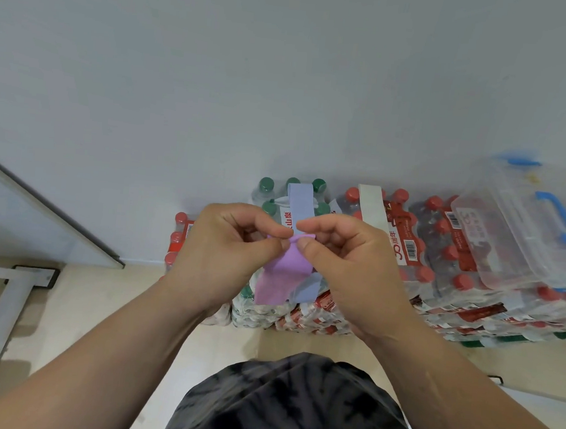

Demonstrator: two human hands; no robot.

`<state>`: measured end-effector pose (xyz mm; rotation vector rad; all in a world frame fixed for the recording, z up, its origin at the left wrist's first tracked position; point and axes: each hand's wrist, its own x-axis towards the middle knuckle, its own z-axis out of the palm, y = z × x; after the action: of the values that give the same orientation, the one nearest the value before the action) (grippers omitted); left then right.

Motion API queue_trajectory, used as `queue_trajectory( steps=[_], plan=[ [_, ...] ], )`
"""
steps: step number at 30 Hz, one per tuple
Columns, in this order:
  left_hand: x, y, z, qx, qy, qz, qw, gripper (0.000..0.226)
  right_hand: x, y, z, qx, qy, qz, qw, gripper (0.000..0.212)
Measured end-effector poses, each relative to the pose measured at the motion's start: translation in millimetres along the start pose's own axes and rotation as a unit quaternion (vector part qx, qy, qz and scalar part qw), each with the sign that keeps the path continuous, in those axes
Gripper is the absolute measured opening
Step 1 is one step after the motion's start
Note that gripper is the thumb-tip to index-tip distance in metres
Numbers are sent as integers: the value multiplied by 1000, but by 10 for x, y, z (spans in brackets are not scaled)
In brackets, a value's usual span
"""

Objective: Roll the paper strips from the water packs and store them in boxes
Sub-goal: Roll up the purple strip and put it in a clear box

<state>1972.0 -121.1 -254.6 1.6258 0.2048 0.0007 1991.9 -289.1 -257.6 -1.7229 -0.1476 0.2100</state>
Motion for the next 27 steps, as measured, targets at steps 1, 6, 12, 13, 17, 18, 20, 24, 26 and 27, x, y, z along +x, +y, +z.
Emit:
queue_trajectory(
  steps=[1, 6, 12, 13, 17, 18, 20, 24, 26, 27],
  plan=[
    [3, -1, -8, 5, 2, 5, 1000, 30, 5, 1, 1, -1, -3, -1, 1000, 19],
    [7, -50, -25, 30, -2, 17, 999, 29, 26, 54, -6, -5, -5, 17, 1000, 13],
    [-9, -112, 30, -28, -16, -12, 999, 19, 14, 72, -55, 25, -3, 39, 999, 15],
    [-17, -121, 47, -35, -23, -15, 999, 16, 10, 80, -76, 27, -5, 37, 999, 15],
    [-59, -118, 162, -11, -25, -15, 1000, 12, -21, 117, -196, 29, -19, 27, 999, 18],
    [-66, -111, 206, 3, -17, -11, 1000, 11, -30, 122, -234, 34, -23, 27, 999, 18],
    [-77, -96, 319, 20, 1, -5, 1000, 12, -49, 145, -330, 48, -25, 26, 998, 18],
    [-94, -37, 620, 37, 17, 13, 999, 14, -81, 190, -603, 72, -23, 40, 996, 20],
    [-96, 1, 801, 46, 6, 24, 999, 16, -102, 213, -762, 86, -12, 51, 995, 16],
    [-95, 16, 900, 46, 3, 26, 999, 17, -110, 230, -852, 80, -5, 49, 996, 12]
  ],
)
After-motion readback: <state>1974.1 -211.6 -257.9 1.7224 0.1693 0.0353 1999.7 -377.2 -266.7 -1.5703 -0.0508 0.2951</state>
